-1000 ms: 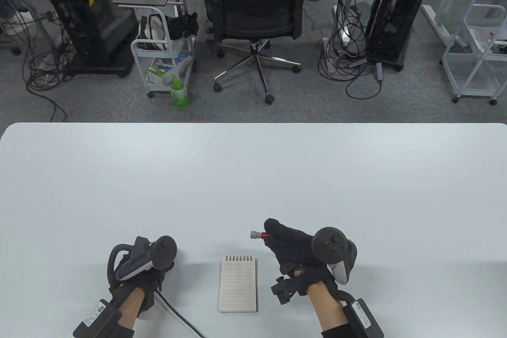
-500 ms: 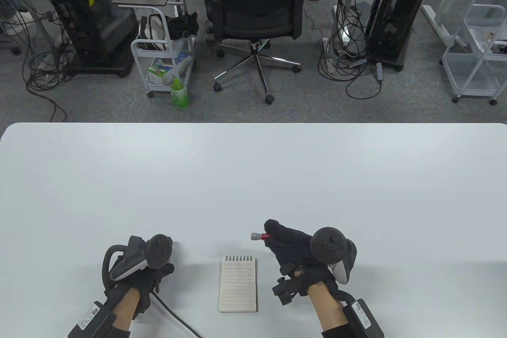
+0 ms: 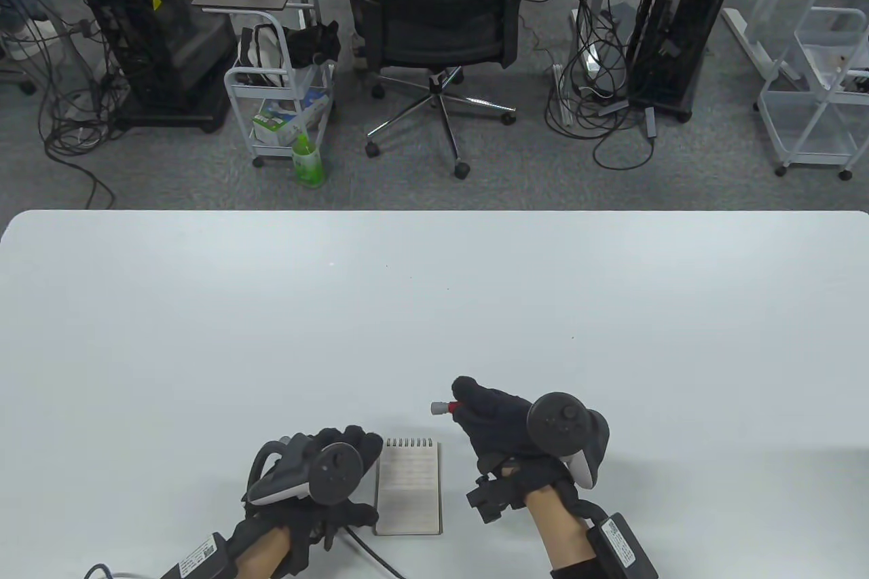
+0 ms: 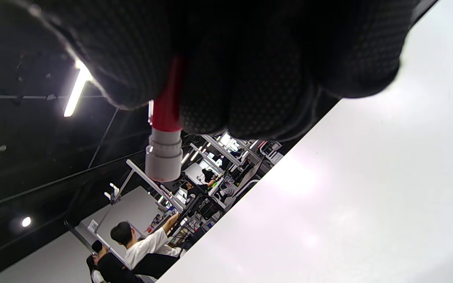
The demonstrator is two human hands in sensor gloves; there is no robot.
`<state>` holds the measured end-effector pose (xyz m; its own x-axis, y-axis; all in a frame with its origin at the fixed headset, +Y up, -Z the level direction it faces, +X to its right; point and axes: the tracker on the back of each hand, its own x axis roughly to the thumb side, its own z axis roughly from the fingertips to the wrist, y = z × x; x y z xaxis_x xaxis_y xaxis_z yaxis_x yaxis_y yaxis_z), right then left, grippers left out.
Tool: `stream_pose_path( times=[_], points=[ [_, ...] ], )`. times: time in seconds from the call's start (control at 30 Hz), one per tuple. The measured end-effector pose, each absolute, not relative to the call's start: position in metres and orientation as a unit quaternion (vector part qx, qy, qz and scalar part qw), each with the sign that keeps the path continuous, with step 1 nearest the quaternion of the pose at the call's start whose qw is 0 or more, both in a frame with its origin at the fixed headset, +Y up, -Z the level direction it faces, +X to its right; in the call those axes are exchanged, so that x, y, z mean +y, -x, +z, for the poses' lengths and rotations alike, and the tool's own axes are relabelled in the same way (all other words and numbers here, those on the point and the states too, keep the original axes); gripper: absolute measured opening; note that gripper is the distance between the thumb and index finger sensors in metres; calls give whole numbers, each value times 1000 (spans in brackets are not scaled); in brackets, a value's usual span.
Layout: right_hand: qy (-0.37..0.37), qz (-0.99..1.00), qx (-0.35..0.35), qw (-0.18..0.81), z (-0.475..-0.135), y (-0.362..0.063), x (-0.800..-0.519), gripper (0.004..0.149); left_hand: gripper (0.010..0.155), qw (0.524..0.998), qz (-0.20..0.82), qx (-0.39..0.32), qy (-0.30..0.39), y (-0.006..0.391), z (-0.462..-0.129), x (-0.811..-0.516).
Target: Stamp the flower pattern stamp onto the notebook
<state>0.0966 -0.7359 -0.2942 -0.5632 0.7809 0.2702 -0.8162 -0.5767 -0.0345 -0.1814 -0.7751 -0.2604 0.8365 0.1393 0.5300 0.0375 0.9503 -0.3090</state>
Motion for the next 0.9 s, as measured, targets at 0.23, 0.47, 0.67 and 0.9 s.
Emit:
stream_pose_path(
  times=[0.23,0.47,0.67,0.9],
  points=[
    [-150,904,-81,392,-290,-85,-733,47,99,942,-9,-293,163,168,-259,-784],
    [-239,926,-72,283,-278,-54,-728,47,97,939,-7,-290,183,169,-261,-791],
    [-310,924,-33,220,-266,-20,-731,46,97,939,-17,-287,191,168,-260,-792],
    [-359,922,-3,142,-256,12,-742,46,97,939,-20,-286,191,168,-259,-792]
  ],
)
